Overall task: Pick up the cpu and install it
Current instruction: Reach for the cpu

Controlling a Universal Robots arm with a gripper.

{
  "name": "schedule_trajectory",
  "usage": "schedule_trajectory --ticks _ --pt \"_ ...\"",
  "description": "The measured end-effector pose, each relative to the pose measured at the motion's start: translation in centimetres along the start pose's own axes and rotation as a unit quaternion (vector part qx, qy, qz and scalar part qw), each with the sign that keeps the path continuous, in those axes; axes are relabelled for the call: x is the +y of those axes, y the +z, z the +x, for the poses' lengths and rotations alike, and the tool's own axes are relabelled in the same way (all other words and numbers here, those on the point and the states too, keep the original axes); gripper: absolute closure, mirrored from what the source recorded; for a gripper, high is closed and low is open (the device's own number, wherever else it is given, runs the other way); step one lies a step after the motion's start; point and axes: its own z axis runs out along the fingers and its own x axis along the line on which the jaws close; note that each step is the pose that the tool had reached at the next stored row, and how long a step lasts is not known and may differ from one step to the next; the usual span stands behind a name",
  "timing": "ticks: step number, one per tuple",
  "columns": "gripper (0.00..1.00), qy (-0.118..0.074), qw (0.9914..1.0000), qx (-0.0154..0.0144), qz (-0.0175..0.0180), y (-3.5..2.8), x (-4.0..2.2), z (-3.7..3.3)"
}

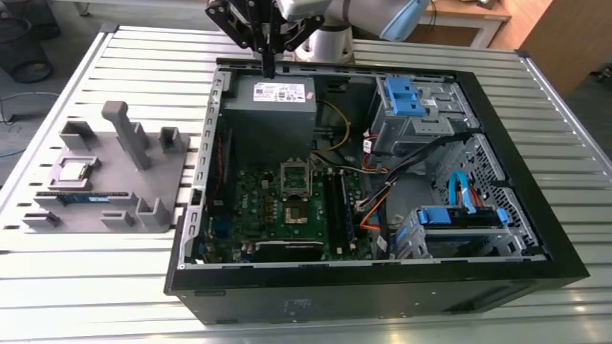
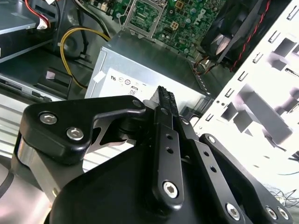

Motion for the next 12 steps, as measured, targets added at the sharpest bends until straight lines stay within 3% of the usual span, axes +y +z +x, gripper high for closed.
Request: schedule_trajectory --ticks 12 --pt "0.89 0.0 1.0 -0.0015 -0.0001 -0.04 -0.08 1.04"
